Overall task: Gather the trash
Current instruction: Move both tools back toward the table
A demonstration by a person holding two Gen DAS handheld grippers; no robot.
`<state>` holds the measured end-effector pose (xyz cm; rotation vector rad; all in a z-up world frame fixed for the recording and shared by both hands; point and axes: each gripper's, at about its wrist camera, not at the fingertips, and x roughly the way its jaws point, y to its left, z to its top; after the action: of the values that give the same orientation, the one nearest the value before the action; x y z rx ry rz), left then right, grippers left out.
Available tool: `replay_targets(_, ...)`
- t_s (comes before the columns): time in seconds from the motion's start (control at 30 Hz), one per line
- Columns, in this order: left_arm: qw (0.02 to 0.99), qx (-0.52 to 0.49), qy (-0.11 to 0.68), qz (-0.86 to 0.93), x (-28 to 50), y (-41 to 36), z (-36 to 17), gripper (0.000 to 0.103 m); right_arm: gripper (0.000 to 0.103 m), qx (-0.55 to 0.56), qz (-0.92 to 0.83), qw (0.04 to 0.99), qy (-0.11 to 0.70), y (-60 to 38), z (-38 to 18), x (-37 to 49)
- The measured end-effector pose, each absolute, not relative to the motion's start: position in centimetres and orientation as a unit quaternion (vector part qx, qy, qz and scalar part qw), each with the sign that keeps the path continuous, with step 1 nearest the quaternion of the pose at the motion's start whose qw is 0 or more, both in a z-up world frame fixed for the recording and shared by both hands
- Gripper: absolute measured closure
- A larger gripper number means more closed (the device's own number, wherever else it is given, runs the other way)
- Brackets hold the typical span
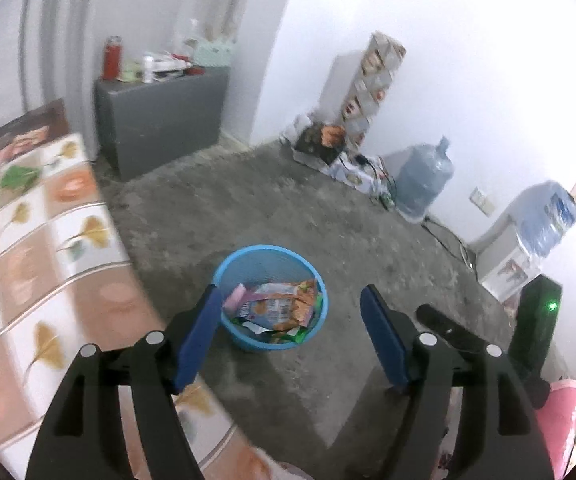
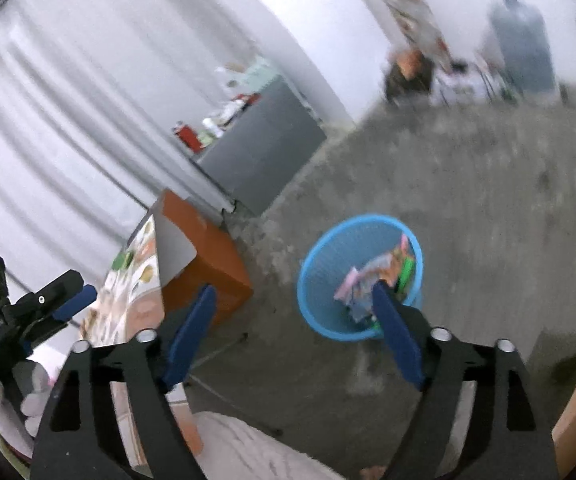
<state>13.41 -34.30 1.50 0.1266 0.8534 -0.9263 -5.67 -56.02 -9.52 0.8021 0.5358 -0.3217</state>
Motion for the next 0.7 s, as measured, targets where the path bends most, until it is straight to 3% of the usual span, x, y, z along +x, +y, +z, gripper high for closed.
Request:
replay_targets(0.23,0.83,0.025,0.384,-0.404,12.4,-26.7,2.5,0.032,0.008,0.3,-0.168,0.905,0.25,-52.6,-5.9,-5.2)
replay_targets(0.7,0.866,-0.042,0.349,-0.355,11.5,-16.4,4.7,0.032,0.008,0.21,-0.135,0.935,0.253,-46.2,-1.4,-4.5)
